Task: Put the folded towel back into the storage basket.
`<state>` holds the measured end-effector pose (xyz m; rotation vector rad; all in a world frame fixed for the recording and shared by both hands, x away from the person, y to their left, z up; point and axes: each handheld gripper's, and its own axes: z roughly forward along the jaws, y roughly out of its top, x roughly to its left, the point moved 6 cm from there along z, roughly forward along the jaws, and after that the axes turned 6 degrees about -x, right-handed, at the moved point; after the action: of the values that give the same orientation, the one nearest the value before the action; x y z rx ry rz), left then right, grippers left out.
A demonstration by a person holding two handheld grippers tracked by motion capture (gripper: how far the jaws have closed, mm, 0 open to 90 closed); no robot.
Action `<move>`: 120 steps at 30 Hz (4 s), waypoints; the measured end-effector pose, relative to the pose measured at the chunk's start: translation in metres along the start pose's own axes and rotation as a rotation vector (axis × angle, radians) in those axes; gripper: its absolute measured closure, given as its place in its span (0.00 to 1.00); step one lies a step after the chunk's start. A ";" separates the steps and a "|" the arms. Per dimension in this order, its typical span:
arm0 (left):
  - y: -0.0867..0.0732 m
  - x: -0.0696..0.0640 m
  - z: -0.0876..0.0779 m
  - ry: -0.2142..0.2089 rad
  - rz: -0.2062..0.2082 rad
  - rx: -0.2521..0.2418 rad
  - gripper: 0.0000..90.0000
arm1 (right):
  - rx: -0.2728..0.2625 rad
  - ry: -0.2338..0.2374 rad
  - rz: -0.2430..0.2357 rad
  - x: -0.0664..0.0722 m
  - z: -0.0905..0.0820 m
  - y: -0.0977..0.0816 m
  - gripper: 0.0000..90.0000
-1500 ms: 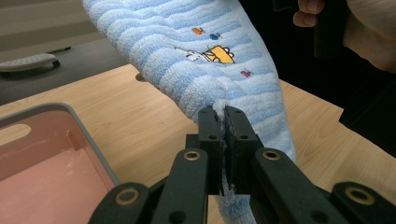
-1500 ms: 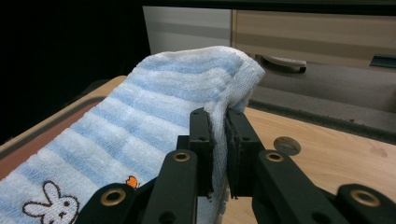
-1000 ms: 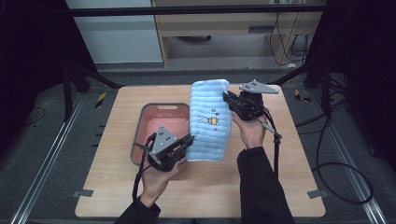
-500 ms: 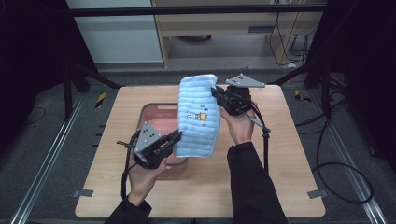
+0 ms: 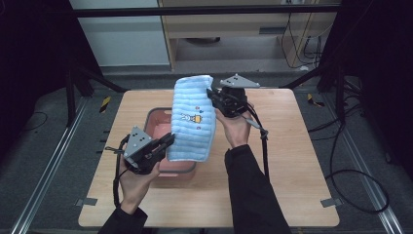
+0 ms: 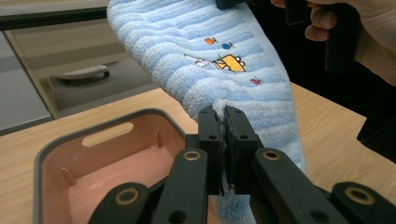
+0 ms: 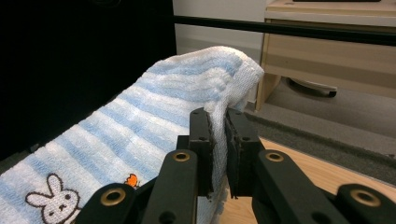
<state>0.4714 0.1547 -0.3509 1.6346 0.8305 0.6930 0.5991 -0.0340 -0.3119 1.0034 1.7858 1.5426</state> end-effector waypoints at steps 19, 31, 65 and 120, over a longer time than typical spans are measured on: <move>-0.025 0.044 -0.016 0.082 -0.037 0.038 0.96 | 0.035 0.050 -0.014 0.039 0.054 -0.011 0.92; -0.046 0.053 -0.005 0.108 -0.033 0.090 0.96 | 0.078 0.048 -0.011 0.039 0.074 -0.038 0.92; -0.106 0.065 0.017 0.150 -0.030 0.268 0.95 | 0.199 0.048 0.003 0.036 0.106 -0.113 0.91; -0.087 0.093 -0.010 0.172 -0.098 0.150 0.40 | 0.146 0.022 -0.017 -0.004 0.036 -0.108 0.27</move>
<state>0.5030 0.2477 -0.4329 1.6714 1.1027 0.7236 0.6121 -0.0236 -0.4249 1.0402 1.9407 1.4345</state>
